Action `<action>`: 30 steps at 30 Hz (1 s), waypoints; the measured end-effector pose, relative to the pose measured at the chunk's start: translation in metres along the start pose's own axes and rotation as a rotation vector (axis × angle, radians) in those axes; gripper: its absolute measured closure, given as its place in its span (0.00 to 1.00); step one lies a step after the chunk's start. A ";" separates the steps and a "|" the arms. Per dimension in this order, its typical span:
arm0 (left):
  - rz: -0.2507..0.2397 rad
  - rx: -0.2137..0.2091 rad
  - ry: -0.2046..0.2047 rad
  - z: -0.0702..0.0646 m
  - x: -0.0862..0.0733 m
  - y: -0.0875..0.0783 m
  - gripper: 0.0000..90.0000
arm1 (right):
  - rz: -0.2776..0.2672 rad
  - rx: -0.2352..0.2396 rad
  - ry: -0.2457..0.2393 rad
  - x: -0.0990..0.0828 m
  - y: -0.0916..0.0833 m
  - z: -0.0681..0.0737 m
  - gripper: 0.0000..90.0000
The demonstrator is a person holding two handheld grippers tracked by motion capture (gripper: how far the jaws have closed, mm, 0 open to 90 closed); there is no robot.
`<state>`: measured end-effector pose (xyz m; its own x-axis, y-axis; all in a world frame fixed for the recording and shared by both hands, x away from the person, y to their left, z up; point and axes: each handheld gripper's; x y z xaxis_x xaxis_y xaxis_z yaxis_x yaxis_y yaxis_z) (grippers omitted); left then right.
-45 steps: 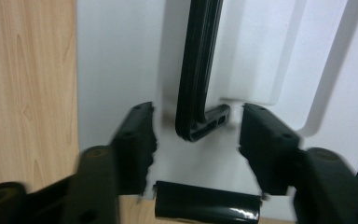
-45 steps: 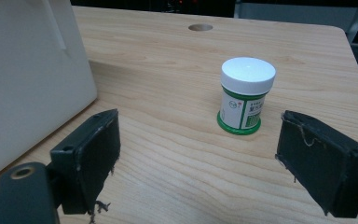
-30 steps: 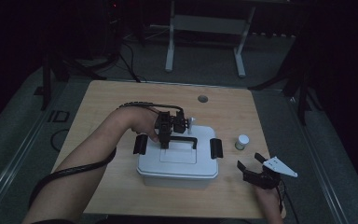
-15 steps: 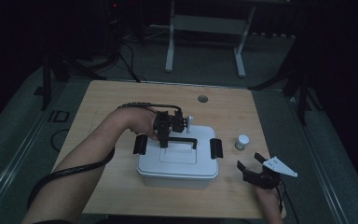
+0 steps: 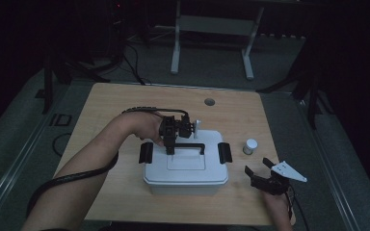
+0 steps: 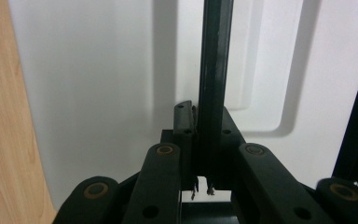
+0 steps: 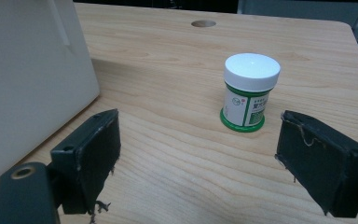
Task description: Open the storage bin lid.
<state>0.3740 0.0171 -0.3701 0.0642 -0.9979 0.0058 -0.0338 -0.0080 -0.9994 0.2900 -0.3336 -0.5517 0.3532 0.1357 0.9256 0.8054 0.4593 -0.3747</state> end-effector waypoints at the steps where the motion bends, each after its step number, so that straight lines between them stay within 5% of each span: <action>1: 0.003 -0.006 -0.004 0.000 0.000 0.000 0.93 | 0.000 0.000 -0.001 0.000 0.000 0.000 0.15; 13: -0.013 0.020 0.024 -0.002 0.001 -0.012 0.93 | 0.004 -0.001 -0.001 0.000 0.000 0.000 0.15; 30: -0.044 0.071 -0.014 -0.006 -0.015 -0.045 0.93 | 0.007 0.000 -0.004 0.000 0.001 0.000 0.15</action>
<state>0.3686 0.0319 -0.3251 0.0784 -0.9957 0.0495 0.0398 -0.0465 -0.9981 0.2905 -0.3328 -0.5520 0.3574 0.1422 0.9231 0.8028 0.4583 -0.3814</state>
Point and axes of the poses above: each handheld gripper's, and its own axes: y roughly forward along the jaws, x roughly out of its top, z roughly to its left, and after that the axes turned 1 degree about x, right-handed
